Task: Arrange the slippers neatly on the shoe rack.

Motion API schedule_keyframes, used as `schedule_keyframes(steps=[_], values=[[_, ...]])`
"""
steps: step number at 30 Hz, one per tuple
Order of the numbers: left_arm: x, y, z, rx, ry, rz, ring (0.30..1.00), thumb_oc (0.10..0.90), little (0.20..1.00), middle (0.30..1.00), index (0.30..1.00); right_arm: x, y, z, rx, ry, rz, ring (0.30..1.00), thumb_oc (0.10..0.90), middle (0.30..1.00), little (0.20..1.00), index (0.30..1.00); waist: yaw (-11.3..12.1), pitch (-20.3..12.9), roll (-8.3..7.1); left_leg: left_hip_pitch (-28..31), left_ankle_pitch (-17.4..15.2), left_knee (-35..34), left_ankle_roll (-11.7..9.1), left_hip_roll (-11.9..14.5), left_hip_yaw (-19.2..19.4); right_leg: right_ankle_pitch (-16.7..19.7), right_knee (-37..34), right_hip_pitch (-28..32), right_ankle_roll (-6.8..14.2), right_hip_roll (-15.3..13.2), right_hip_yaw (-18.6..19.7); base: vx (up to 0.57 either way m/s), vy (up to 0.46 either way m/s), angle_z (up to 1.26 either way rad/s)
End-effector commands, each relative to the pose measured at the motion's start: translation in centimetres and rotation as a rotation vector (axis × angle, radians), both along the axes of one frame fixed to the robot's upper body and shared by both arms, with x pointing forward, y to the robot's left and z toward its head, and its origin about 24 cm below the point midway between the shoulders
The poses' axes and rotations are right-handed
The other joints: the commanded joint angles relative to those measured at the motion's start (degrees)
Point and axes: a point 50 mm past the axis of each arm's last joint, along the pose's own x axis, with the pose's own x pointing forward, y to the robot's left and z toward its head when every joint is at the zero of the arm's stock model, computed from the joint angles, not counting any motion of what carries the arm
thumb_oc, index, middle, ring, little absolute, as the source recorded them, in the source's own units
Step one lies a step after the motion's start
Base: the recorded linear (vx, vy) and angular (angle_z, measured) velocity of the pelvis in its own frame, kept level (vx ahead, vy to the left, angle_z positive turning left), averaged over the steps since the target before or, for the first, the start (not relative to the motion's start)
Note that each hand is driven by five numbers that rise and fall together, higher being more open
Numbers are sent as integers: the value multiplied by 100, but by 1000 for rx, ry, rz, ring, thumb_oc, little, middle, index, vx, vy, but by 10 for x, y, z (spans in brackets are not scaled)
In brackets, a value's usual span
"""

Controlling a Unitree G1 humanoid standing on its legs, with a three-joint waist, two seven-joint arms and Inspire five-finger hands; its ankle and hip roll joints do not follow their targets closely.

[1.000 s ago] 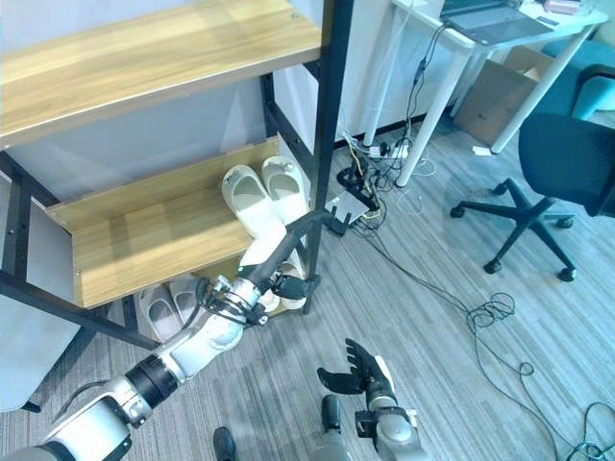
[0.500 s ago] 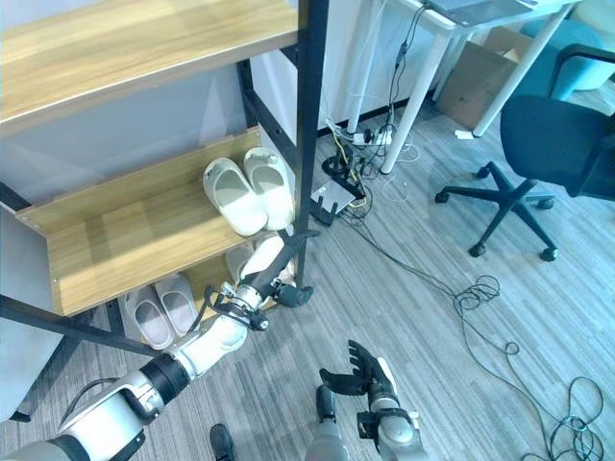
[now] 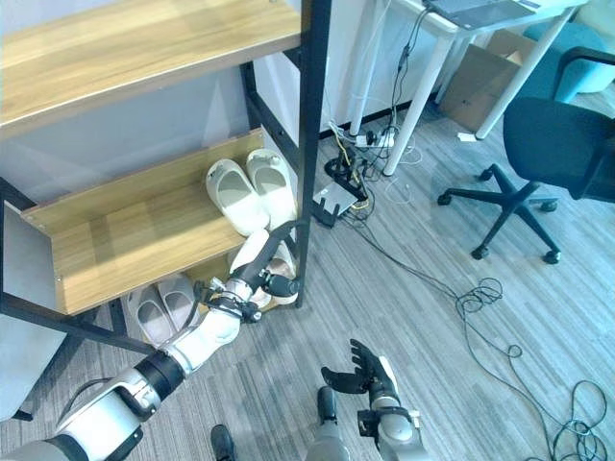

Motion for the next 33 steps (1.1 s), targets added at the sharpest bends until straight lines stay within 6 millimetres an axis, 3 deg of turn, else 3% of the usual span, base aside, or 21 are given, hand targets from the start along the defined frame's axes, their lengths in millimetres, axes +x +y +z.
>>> schedule_keyframes(steps=[1,4,11,33], values=[[26,-5,56,-49,-217,10,900,800,900,900,900,21,-10,19,-13,-136,-31,900,800,900,900,900,155,-130,-64,-162,-586,17,218,-319,-130,-552,24,-92,208,223,-366,0,0,0],[30,14,55,6,-226,45,900,800,900,900,900,17,-12,17,-12,-127,-36,900,800,900,900,900,156,-144,-73,-185,-597,17,229,-310,-124,-531,24,-129,219,215,-361,0,0,0],[32,30,51,18,-210,78,900,800,900,900,900,16,-12,16,-14,-119,-29,900,800,900,900,900,201,-156,-73,-139,-605,17,234,-315,-135,-541,24,-65,217,208,-376,0,0,0],[33,46,39,27,-159,147,900,800,900,900,900,14,-8,14,-17,-102,-10,900,800,900,900,900,240,-161,-101,-19,-627,17,240,-317,-132,-566,24,45,214,229,-393,0,0,0]])
